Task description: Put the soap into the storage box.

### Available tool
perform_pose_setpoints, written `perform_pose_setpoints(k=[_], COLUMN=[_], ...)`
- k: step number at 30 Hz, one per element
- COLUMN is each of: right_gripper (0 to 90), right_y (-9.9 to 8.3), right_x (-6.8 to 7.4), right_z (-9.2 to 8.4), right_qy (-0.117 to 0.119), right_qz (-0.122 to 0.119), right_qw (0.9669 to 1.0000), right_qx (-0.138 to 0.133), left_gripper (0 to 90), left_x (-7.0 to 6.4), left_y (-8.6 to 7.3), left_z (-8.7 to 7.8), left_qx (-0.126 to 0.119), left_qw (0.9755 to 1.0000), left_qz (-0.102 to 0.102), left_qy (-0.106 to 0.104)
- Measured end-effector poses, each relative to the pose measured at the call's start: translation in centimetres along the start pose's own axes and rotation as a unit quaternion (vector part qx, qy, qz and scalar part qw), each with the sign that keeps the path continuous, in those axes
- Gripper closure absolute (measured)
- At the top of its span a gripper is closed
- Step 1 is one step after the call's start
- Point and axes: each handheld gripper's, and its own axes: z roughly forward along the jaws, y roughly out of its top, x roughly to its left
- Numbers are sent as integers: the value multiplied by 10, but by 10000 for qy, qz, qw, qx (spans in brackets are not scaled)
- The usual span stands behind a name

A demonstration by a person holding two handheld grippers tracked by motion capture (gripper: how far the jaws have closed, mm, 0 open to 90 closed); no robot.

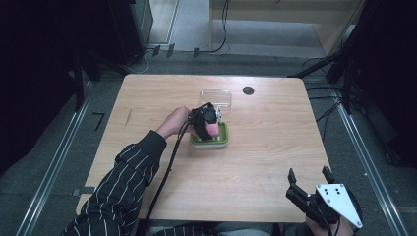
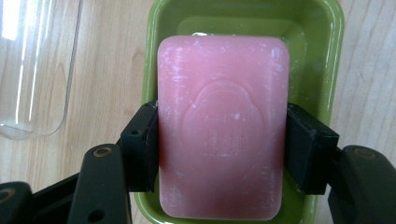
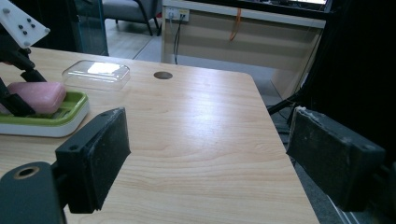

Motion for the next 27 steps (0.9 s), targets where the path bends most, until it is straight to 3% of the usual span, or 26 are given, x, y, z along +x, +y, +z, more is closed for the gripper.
perform_pose_setpoints(k=[17, 27], right_gripper=[127, 127], right_y=[0, 0], right_x=[0, 0], right_z=[0, 0], right_qy=[-6, -6], right_qz=[15, 16], right_qw=[10000, 10000], right_qx=[-6, -6], left_gripper=[380, 380], left_x=[-1, -1], left_y=[0, -1], left_z=[5, 3], left_qx=[-5, -71], left_qw=[9999, 9999], left_qz=[123, 80], left_qy=[-2, -20])
